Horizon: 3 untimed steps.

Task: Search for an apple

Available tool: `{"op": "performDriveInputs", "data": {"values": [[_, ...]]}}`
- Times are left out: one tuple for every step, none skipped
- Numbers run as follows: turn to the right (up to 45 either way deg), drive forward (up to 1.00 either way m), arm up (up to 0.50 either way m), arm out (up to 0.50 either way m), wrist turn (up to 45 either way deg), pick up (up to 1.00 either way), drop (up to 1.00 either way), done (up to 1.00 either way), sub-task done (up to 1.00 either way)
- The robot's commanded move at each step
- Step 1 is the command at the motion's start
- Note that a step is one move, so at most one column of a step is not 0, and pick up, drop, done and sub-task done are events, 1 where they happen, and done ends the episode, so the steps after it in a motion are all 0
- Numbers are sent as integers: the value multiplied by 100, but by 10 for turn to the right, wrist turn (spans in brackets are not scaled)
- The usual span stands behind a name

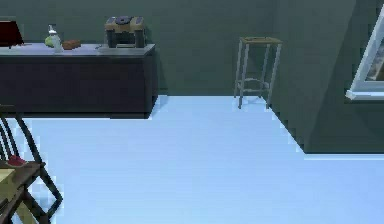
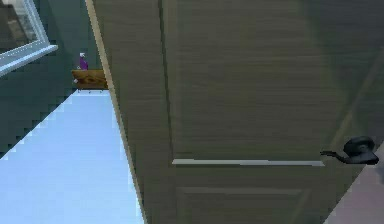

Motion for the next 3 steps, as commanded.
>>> {"op": "performDriveInputs", "data": {"values": [[0,35,0,0,0,0,0,0,0],[0,45,0,0,0,0,0,0,0],[-330,0,0,0,0,0,0,0,0]]}}
